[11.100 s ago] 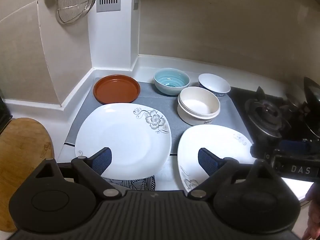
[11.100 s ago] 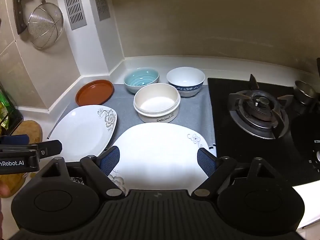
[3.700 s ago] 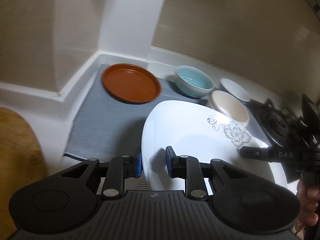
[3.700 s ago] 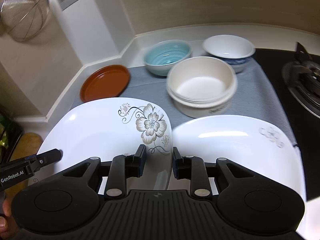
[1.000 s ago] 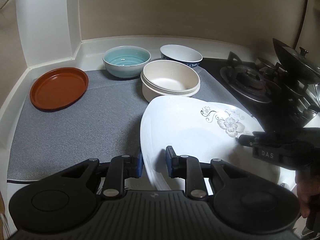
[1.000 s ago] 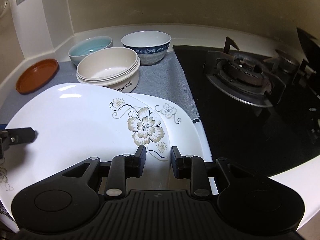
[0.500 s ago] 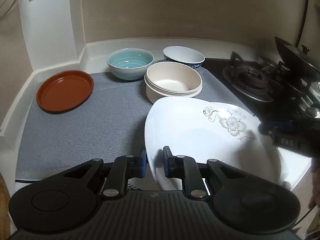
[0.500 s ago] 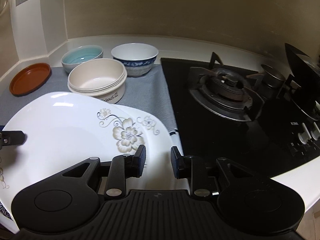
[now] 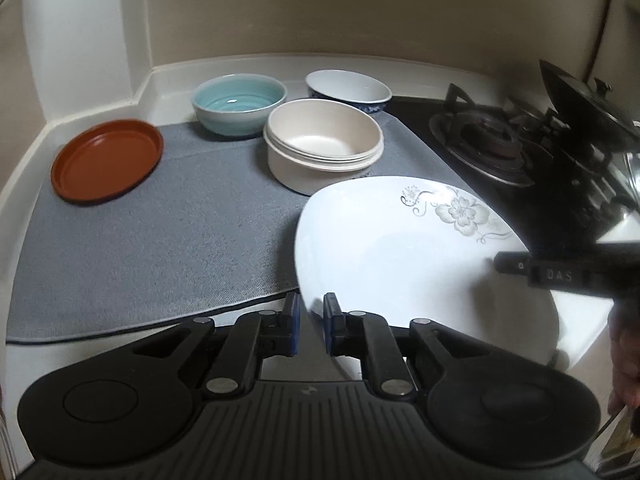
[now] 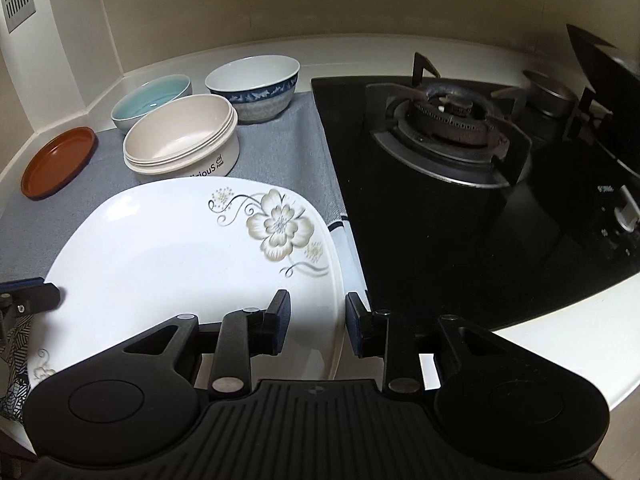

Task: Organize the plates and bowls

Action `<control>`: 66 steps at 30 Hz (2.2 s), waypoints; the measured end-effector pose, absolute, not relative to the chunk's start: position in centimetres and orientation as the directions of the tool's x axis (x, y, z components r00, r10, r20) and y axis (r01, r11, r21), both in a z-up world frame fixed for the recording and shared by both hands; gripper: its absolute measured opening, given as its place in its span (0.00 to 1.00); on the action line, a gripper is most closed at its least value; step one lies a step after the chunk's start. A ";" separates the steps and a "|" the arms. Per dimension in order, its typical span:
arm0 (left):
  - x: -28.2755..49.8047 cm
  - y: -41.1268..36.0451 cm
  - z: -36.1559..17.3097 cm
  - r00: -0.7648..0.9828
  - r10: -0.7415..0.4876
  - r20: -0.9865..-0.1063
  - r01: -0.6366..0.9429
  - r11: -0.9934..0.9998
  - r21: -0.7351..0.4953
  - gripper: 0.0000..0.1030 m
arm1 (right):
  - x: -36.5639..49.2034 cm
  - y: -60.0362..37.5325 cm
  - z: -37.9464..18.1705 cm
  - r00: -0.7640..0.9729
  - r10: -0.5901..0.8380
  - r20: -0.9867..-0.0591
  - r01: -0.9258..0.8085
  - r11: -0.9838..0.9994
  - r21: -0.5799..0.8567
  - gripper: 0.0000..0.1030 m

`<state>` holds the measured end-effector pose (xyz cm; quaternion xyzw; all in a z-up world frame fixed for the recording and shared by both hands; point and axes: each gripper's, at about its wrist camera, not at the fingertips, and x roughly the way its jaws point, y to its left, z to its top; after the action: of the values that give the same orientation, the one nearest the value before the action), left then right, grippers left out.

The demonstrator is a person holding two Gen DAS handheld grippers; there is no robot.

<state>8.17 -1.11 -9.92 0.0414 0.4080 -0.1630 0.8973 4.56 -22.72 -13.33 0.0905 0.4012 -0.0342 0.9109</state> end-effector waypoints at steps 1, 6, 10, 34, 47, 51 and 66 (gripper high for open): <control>8.3 -0.9 -10.0 0.612 -0.263 -0.745 0.317 0.946 -0.073 0.15 | 4.6 -22.8 -13.3 0.675 0.014 -0.738 0.133 0.981 0.140 0.32; 9.0 -0.4 -10.3 0.597 -0.287 -0.750 0.287 0.948 -0.134 0.18 | 4.5 -22.9 -13.2 0.675 0.019 -0.737 0.134 0.980 0.148 0.31; 9.3 -0.3 -11.0 0.550 -0.330 -0.767 0.285 0.938 -0.199 0.18 | 4.4 -23.1 -13.3 0.679 0.026 -0.734 0.145 0.975 0.169 0.29; 8.2 4.6 -9.3 0.617 -0.244 -0.749 0.174 0.970 -0.172 0.22 | 5.9 -19.0 -12.7 0.680 0.116 -0.724 0.053 0.977 0.207 0.36; 18.0 12.9 -7.9 0.698 0.000 -0.716 -0.207 0.957 -0.201 0.39 | 3.0 -19.9 -10.2 0.725 0.125 -0.677 0.062 0.967 0.246 0.41; 21.6 15.0 -9.2 0.696 0.055 -0.716 -0.309 0.923 -0.229 0.39 | 2.7 -19.7 -9.7 0.731 0.144 -0.667 0.045 0.965 0.258 0.44; 22.9 16.4 -11.4 0.640 0.038 -0.767 -0.364 0.894 -0.260 0.13 | 3.7 -19.0 -8.6 0.734 0.237 -0.637 -0.045 0.952 0.302 0.44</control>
<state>22.88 16.44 -11.39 -0.1996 0.4084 0.1139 0.8834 3.69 -18.99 -8.62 0.1343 0.3566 0.0765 0.9214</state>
